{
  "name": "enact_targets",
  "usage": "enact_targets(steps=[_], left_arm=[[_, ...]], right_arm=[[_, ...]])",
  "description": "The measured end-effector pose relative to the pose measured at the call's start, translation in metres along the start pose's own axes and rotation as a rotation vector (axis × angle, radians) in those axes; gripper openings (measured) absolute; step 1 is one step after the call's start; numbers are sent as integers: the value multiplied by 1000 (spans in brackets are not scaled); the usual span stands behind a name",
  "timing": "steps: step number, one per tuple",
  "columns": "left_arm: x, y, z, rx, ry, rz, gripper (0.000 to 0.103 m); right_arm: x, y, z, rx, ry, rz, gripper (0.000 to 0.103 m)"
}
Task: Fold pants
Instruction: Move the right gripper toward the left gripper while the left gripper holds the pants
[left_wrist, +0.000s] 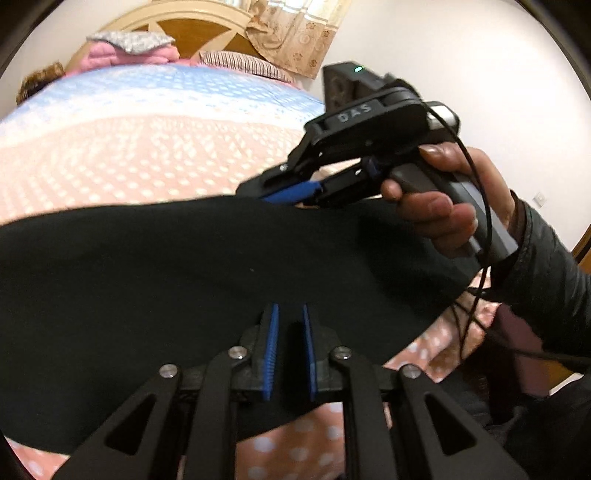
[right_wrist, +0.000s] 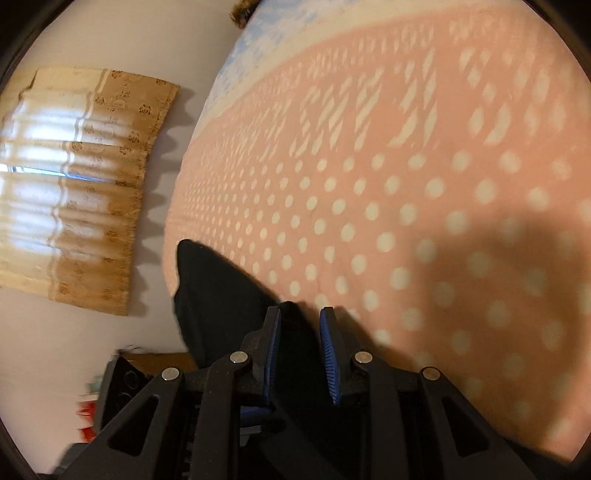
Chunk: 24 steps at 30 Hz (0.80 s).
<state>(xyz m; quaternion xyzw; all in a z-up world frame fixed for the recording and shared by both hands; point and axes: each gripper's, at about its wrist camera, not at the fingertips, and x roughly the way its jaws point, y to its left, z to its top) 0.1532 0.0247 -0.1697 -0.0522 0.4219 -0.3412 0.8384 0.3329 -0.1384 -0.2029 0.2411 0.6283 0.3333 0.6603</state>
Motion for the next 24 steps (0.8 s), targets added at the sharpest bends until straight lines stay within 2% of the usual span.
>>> enact_targets(steps=[1, 6, 8, 13, 16, 18, 19, 24], left_arm=[[-1, 2, 0, -5, 1, -4, 27], [1, 5, -3, -1, 6, -9, 27], [0, 5, -2, -3, 9, -13, 27], [0, 6, -4, -3, 9, -21, 27], [1, 7, -4, -5, 9, -25, 27], [0, 7, -3, -7, 10, -29, 27], [0, 7, -2, -6, 10, -29, 27], [-1, 9, -1, 1, 7, -31, 27]], right_arm=[[4, -1, 2, 9, 9, 2, 23], [19, -14, 9, 136, 54, 132, 23], [23, -17, 9, 162, 65, 154, 23], [20, -23, 5, 214, 87, 162, 23], [23, -20, 5, 203, 77, 145, 23], [20, -18, 6, 180, 52, 131, 11], [19, -14, 5, 159, 27, 119, 8], [-13, 4, 10, 96, -153, 147, 4]])
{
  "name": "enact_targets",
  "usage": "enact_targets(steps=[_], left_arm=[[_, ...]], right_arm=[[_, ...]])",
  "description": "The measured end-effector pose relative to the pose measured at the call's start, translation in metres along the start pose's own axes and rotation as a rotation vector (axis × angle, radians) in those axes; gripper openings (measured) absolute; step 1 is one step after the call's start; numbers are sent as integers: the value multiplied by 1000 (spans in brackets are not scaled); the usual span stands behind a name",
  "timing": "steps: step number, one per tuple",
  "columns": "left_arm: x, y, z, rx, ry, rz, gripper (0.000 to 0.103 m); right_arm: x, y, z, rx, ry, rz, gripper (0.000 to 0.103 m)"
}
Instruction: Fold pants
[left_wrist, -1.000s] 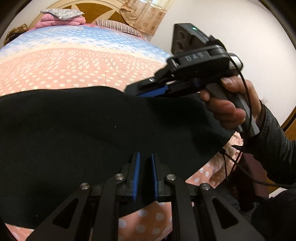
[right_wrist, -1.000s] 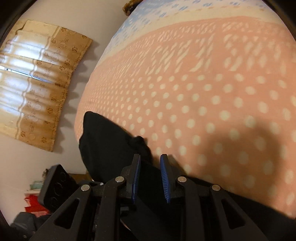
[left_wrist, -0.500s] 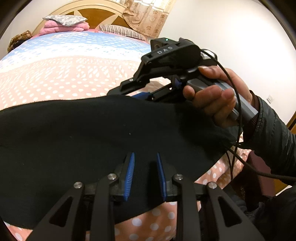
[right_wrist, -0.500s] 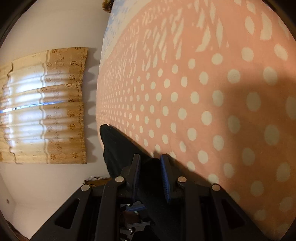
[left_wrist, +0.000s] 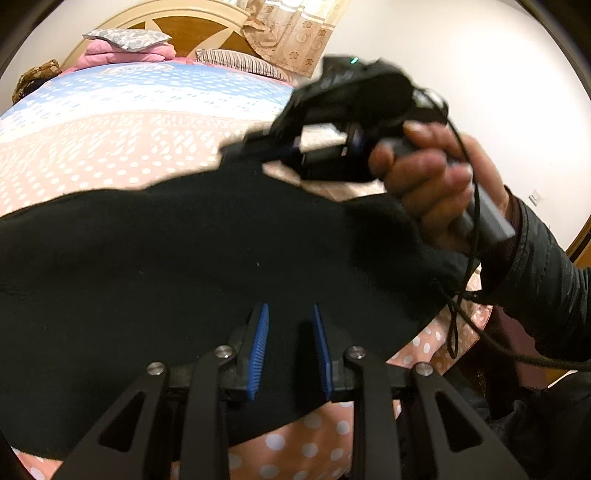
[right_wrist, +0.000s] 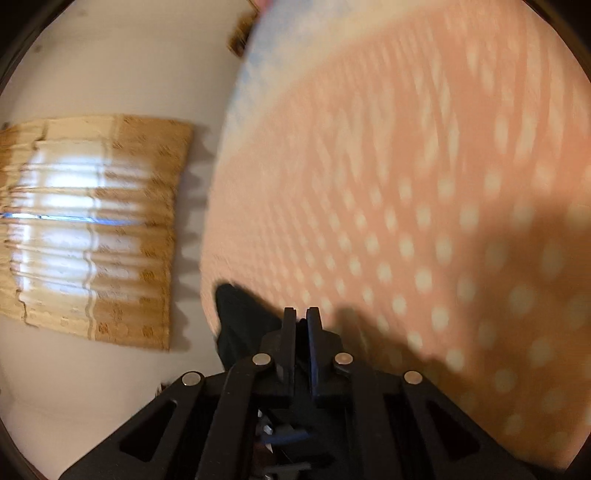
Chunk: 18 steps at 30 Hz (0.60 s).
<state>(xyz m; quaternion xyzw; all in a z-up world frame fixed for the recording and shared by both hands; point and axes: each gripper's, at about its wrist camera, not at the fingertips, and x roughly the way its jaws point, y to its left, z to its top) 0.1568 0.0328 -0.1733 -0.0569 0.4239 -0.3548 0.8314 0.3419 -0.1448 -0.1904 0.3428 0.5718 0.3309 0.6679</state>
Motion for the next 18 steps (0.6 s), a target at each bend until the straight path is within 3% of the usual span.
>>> enact_targets(steps=[5, 10, 13, 14, 15, 16, 18], left_arm=[[-1, 0, -1, 4, -2, 0, 27], [0, -2, -1, 3, 2, 2, 27], [-2, -3, 2, -9, 1, 4, 28], [-2, -3, 2, -13, -3, 6, 28], [-4, -3, 3, -15, -9, 12, 28], [-5, -4, 4, -15, -16, 21, 29], [-9, -5, 4, -14, -36, 44, 39]], right_arm=[[0, 25, 9, -103, -26, -86, 2], [24, 11, 14, -134, 30, -153, 3], [14, 18, 7, -207, 2, -197, 6], [5, 23, 5, -218, -11, -203, 10], [-8, 30, 2, -241, -46, -224, 26], [-17, 34, -1, -261, -71, -236, 33], [-42, 46, -14, -319, -127, -255, 38]])
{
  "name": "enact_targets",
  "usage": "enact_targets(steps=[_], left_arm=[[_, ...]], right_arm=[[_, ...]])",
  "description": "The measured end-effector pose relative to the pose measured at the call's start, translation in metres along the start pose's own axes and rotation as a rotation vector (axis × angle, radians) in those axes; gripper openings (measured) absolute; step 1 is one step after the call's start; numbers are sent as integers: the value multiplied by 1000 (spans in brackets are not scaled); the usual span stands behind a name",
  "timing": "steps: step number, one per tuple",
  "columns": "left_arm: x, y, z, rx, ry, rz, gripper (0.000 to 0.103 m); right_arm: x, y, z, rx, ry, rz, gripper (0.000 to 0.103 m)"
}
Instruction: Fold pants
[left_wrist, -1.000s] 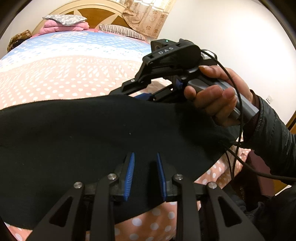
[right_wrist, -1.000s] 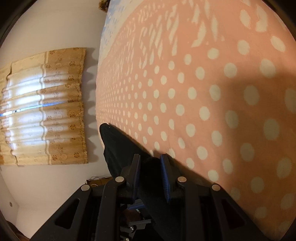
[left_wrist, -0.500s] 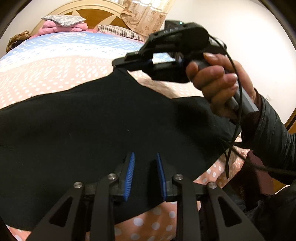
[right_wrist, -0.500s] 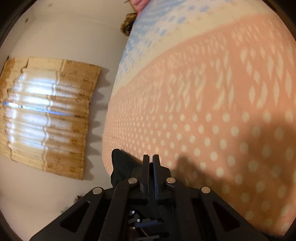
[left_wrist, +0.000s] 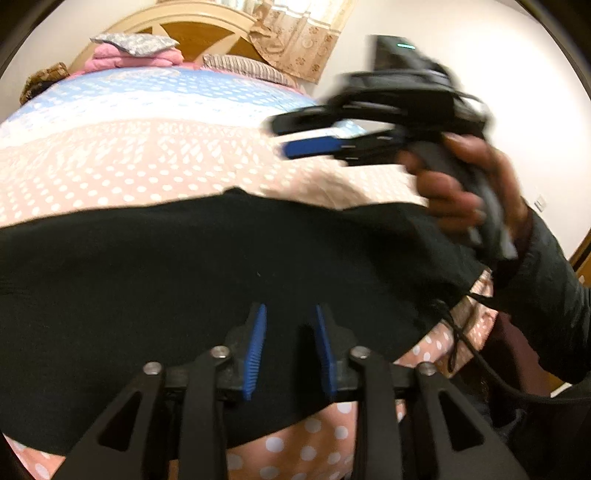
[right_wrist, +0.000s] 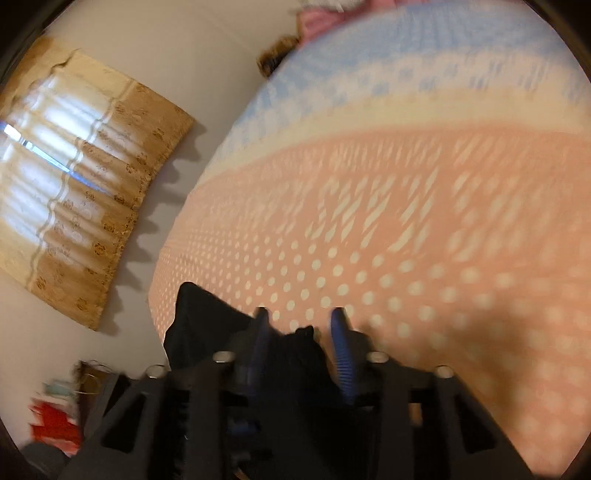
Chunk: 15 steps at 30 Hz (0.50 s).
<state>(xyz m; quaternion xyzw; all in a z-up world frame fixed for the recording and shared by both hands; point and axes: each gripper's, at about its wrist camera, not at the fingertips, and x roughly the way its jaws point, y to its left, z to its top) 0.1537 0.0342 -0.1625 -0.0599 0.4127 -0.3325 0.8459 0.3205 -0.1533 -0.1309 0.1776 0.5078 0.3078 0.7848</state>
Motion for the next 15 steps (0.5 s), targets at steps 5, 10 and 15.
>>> enact_targets(steps=[5, 10, 15], left_arm=[[-2, 0, 1, -9, -3, 34, 50], [2, -8, -3, 33, 22, 65, 51], [-3, -12, -3, 45, 28, 69, 52]], right_arm=[[-27, 20, -50, -92, -19, 18, 38], [2, -1, -91, -57, 45, -77, 37], [-16, -18, -98, 15, -9, 24, 38]])
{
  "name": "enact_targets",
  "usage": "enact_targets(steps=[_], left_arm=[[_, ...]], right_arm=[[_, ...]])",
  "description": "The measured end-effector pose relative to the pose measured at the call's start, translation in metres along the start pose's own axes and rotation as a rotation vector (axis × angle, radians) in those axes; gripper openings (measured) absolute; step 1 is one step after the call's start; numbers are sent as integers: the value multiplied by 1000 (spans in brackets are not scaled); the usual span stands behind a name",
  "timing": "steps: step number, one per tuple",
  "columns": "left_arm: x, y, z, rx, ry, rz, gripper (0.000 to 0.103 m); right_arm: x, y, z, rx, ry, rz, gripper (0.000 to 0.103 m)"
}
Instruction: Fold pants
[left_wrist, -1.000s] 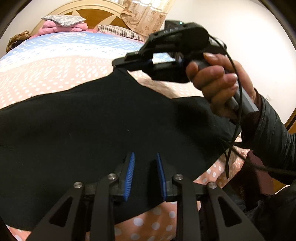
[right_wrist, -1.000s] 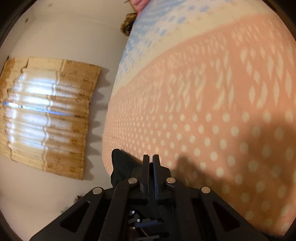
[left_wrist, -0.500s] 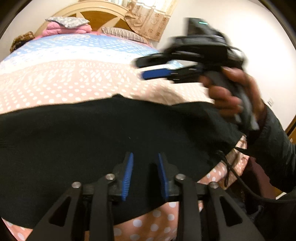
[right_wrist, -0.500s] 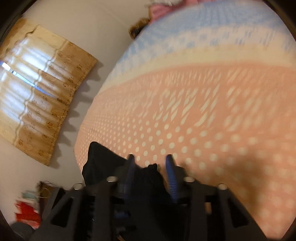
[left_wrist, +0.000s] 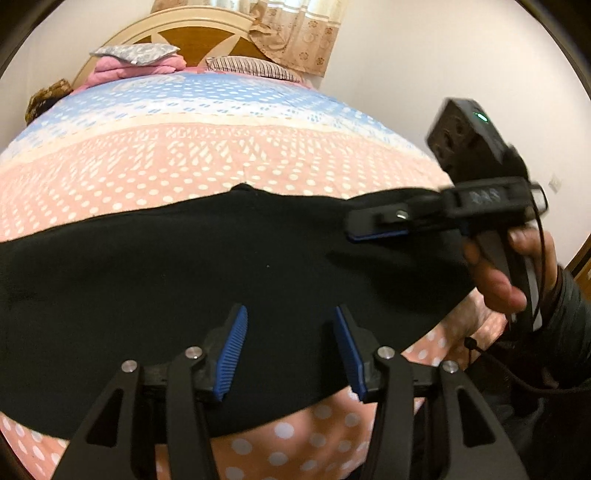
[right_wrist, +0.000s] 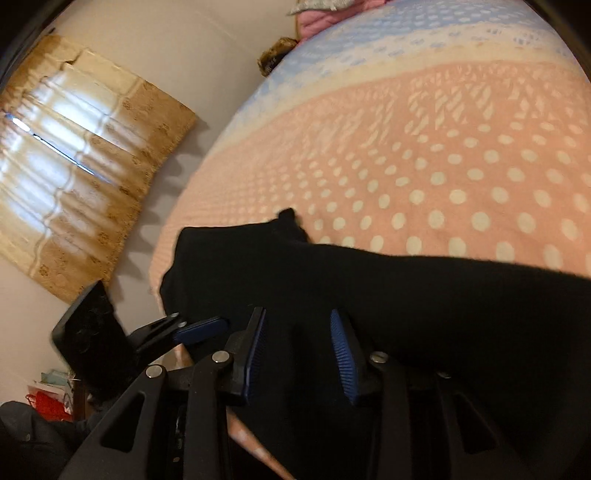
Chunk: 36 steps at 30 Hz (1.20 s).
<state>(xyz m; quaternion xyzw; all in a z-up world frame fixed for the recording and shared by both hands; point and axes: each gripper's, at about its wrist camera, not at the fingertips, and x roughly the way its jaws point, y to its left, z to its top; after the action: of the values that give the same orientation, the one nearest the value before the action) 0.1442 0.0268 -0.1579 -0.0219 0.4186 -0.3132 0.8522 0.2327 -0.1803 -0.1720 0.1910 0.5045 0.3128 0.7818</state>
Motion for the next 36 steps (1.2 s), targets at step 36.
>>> enact_targets(steps=[36], left_arm=[[37, -24, 26, 18, 60, 207, 73]], right_arm=[[-97, -21, -99, -106, -218, -473, 40]])
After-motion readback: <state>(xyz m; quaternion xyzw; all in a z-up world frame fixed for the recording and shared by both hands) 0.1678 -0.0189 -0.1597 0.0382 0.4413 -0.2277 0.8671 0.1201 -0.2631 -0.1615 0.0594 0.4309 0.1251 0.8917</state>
